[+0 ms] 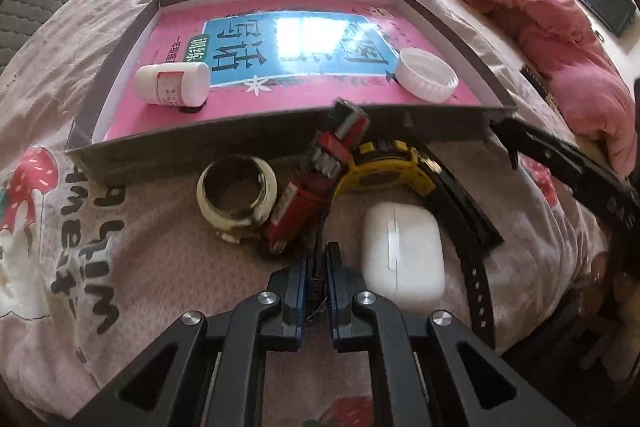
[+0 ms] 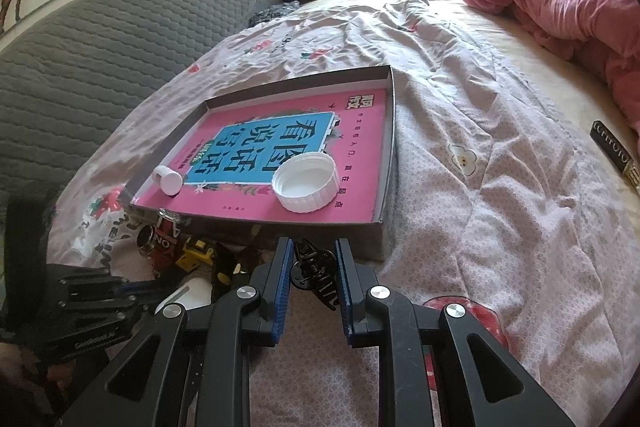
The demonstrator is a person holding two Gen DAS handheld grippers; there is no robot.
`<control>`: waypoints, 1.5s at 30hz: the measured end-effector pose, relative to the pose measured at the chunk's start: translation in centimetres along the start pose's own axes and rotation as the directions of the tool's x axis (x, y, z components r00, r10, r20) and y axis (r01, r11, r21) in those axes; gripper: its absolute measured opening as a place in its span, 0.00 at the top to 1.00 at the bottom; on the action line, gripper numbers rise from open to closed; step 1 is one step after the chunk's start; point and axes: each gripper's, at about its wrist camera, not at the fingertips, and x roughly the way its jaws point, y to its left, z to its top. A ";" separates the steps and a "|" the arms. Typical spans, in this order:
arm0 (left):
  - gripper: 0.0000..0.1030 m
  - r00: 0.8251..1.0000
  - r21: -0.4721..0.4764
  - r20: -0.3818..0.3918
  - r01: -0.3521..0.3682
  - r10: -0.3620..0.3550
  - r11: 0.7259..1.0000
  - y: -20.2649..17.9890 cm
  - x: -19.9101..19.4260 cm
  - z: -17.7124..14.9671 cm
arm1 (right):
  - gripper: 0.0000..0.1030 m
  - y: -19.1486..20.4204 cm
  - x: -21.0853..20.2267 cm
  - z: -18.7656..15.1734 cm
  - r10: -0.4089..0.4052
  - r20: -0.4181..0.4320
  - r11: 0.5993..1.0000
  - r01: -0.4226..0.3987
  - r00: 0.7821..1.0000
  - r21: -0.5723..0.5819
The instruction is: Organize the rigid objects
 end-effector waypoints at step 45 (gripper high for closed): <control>0.93 0.837 -0.351 0.291 0.544 -0.463 0.762 6.4 -2.2 3.0 | 0.79 -1.1 -1.0 1.8 0.062 0.111 0.992 -0.073 0.992 0.100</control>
